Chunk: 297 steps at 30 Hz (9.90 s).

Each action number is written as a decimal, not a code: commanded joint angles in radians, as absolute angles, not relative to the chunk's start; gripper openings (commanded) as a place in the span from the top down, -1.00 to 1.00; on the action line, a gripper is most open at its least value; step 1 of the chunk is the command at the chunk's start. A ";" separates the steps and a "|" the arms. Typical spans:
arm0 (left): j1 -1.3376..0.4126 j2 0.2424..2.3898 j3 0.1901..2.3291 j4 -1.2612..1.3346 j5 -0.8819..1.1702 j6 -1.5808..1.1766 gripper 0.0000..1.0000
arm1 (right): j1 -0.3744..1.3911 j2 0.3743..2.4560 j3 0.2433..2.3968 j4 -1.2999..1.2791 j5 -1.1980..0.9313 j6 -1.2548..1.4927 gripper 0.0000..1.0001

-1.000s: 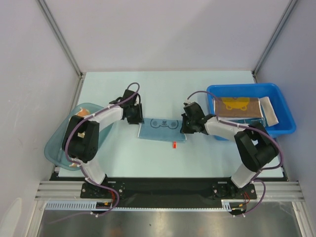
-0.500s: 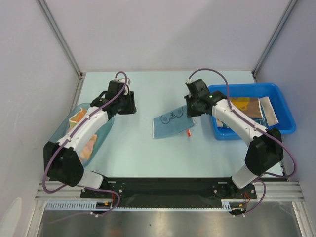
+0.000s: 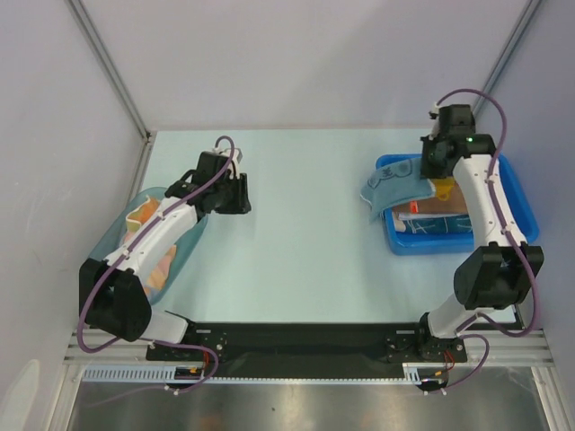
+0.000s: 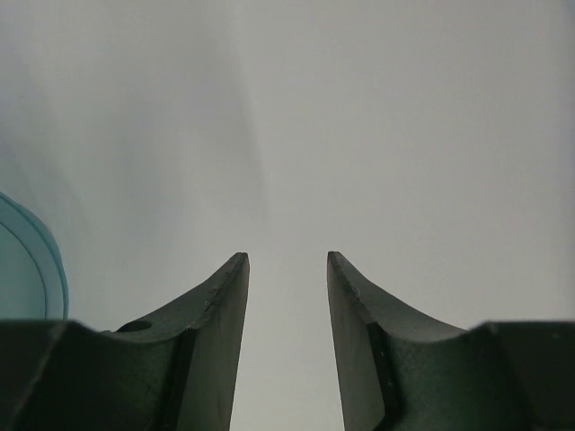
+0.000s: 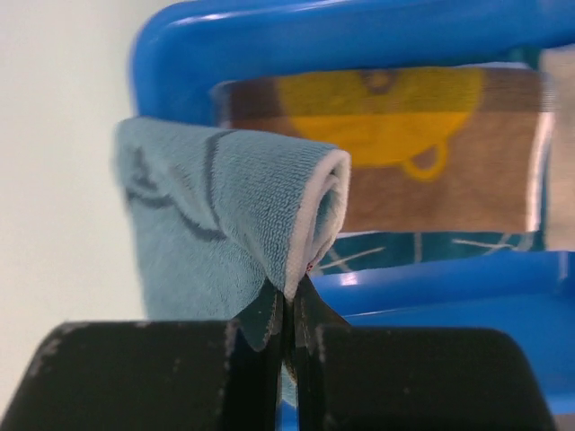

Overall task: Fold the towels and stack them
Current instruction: Neatly place the folded towel into the bin, then grab crumpled towel, then move the towel to the center of the board, then flatten out the crumpled towel

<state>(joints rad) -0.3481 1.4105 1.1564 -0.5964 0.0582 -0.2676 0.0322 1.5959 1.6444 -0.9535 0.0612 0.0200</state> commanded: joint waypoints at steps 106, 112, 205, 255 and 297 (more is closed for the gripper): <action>-0.762 1.048 0.860 -0.028 0.316 -0.681 0.99 | 0.477 1.238 1.476 -0.758 0.051 0.219 -0.99; -0.793 1.011 0.629 0.013 0.287 -0.678 0.32 | 0.483 1.285 1.404 -0.675 -0.069 0.236 -0.57; -0.224 2.170 1.841 -0.781 0.219 -0.005 -0.02 | 0.327 2.075 1.513 -0.282 -0.589 0.083 1.00; -0.212 1.622 1.986 -0.792 0.354 -0.051 0.99 | 0.382 1.547 1.768 -0.403 -0.224 0.017 1.00; -0.155 2.122 2.149 -0.457 0.458 -0.075 0.99 | 0.201 1.945 1.627 0.264 -0.584 -0.015 1.00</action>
<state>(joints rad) -0.1871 2.0102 1.9656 -0.5400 0.4263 -0.1040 0.2352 1.8759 1.4998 0.1207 -0.4812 -0.0147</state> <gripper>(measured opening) 0.021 0.028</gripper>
